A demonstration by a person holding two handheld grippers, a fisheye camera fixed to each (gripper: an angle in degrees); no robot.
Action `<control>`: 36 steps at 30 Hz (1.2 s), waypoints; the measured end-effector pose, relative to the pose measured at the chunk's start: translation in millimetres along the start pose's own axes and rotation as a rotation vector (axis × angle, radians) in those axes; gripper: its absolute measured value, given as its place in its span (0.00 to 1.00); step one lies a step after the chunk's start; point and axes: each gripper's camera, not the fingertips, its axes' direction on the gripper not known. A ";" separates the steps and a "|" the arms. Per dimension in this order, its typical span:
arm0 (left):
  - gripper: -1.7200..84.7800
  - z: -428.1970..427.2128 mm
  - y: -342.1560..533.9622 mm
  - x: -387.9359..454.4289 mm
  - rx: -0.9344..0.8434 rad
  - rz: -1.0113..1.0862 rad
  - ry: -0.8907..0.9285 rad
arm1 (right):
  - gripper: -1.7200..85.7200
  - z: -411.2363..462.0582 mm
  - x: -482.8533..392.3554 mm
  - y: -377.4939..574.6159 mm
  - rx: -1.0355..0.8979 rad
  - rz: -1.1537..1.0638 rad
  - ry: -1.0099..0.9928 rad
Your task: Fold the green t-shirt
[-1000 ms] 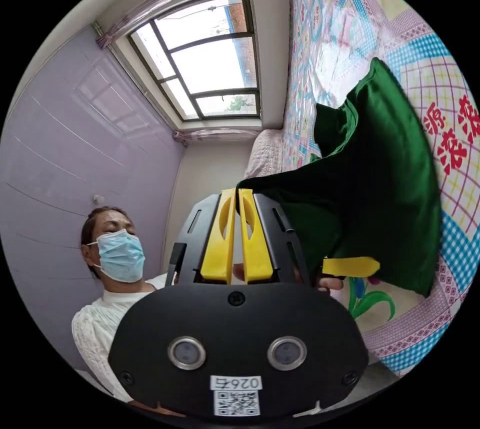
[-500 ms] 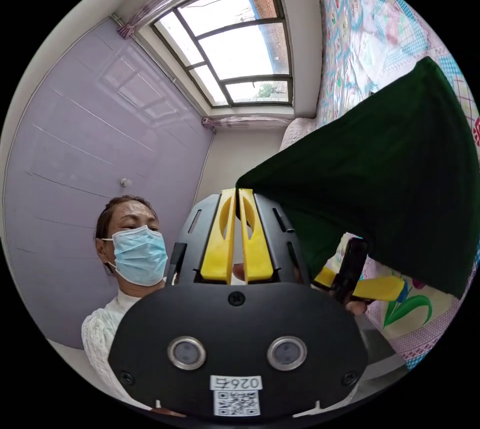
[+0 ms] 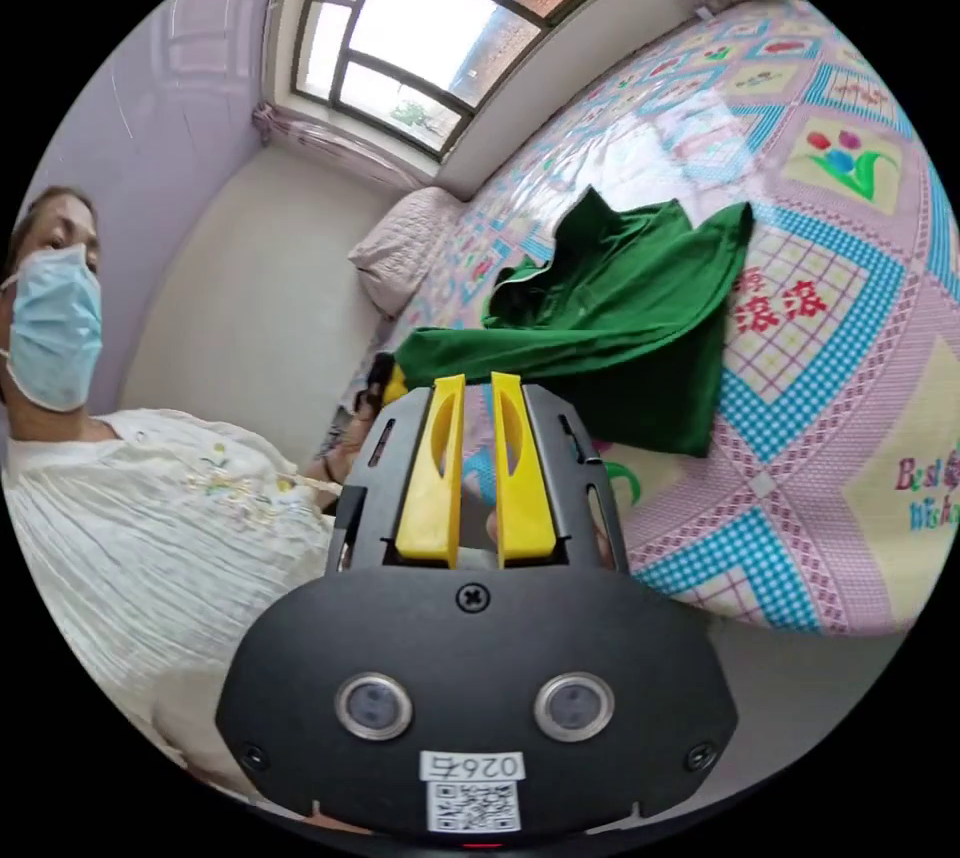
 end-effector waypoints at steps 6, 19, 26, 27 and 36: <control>0.01 -56.0 44.0 45.7 0.099 0.008 -0.333 | 0.08 96.0 18.2 3.6 -0.028 -0.139 0.548; 0.01 -21.0 95.0 86.0 0.202 0.035 -0.401 | 0.10 277.6 121.8 -90.8 -0.001 -0.167 0.594; 0.01 -1.3 124.3 97.4 0.237 -0.007 -0.443 | 0.10 386.9 119.5 -111.8 -0.167 -0.472 0.660; 0.01 0.5 126.8 98.9 0.240 -0.009 -0.448 | 0.10 394.5 122.4 -113.9 -0.177 -0.479 0.653; 0.01 17.1 166.7 129.0 0.289 0.024 -0.483 | 0.01 476.0 166.3 -112.8 -0.338 -0.399 0.542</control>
